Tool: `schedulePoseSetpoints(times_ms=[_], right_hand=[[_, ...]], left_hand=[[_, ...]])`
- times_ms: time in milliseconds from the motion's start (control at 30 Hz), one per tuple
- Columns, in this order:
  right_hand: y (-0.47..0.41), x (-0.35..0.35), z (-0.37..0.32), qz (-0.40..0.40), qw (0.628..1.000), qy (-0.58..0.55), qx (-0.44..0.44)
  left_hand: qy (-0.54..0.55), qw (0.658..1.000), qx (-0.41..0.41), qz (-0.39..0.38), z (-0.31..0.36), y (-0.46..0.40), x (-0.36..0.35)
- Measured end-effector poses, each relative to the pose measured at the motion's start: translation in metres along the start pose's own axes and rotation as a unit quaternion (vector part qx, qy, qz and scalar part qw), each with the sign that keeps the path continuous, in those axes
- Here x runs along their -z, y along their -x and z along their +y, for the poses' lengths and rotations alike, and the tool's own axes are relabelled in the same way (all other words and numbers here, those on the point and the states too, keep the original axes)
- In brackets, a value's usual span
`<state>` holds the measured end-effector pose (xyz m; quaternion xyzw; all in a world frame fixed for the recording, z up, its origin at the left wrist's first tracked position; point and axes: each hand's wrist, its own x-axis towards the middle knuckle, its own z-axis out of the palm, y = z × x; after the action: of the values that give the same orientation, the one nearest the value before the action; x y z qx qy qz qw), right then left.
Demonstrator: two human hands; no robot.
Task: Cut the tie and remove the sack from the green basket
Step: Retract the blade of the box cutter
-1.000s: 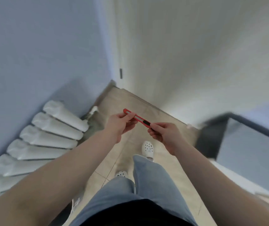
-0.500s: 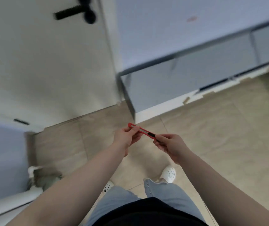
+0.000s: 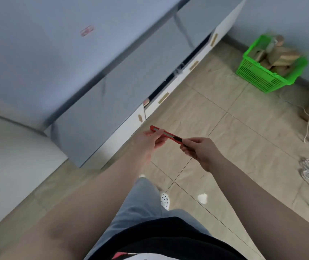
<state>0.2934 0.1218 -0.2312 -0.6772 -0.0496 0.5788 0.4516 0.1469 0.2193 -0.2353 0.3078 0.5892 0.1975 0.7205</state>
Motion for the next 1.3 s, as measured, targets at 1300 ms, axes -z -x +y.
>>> schedulePoseSetpoints(times_ms=[1300], right_hand=[[-0.445, 0.339, -0.475, 0.051, 0.997, 0.047, -0.037]], left_hand=[[0.039, 0.997, 0.071, 0.018, 0.276, -0.406, -0.545]])
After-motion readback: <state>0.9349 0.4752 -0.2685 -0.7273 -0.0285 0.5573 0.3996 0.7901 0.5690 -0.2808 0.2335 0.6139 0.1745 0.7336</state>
